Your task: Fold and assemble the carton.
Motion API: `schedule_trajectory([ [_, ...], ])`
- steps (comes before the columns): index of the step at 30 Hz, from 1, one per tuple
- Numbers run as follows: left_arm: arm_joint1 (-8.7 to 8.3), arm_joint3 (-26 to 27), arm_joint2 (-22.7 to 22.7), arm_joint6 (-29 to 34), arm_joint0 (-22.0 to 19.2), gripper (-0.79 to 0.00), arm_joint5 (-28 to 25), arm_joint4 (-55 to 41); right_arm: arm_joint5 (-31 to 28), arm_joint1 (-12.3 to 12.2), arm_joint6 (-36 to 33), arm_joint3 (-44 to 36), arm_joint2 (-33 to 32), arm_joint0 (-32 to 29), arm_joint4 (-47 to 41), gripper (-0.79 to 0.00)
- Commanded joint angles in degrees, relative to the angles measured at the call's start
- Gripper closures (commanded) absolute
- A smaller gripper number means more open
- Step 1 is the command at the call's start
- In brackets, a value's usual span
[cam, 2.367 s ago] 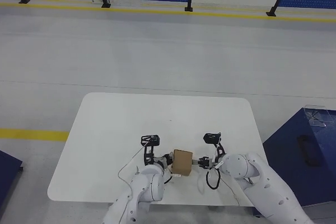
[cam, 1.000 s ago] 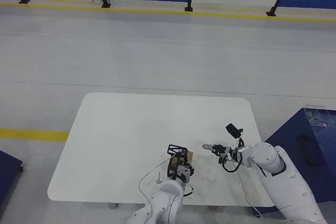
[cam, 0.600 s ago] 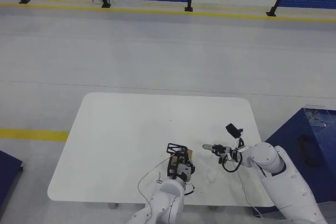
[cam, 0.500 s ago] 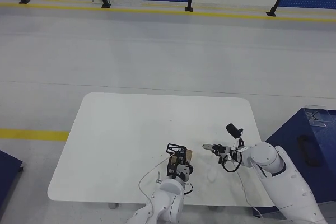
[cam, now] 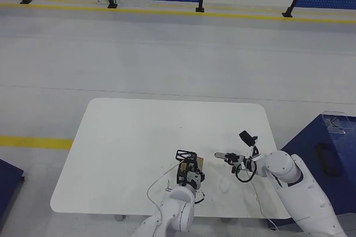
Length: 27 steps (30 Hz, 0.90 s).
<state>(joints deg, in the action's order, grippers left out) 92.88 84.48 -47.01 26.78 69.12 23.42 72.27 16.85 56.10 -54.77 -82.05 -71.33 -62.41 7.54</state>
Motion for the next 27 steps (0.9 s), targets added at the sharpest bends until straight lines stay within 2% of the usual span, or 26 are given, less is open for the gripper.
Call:
schedule_trajectory([
  [1,0.33,-0.2,0.2,-1.0,-0.6,0.0,0.5,-0.6,0.0,0.0,0.0,0.0,0.0,0.0,0.0,-0.785],
  [8,0.05,4.7,-0.8,-3.4,2.2,0.0,-0.9,-0.4,0.0,0.0,0.0,0.0,0.0,0.0,0.0,-0.785],
  [14,0.54,-0.2,-0.7,1.1,-0.4,0.0,1.0,1.1,0.0,0.0,0.0,0.0,0.0,0.0,0.0,-0.785],
  [17,0.97,0.7,-0.7,0.7,-1.1,0.0,2.0,0.1,0.0,0.0,0.0,0.0,0.0,0.0,0.0,-0.785],
  [21,0.5,9.2,-2.1,-3.0,2.5,0.0,1.4,0.4,0.0,0.0,0.0,0.0,0.0,0.0,0.0,-0.785],
  [27,-1.59,26.0,-6.5,-8.9,13.1,0.0,-4.1,3.2,0.0,0.0,0.0,0.0,0.0,0.0,0.0,-0.785],
])
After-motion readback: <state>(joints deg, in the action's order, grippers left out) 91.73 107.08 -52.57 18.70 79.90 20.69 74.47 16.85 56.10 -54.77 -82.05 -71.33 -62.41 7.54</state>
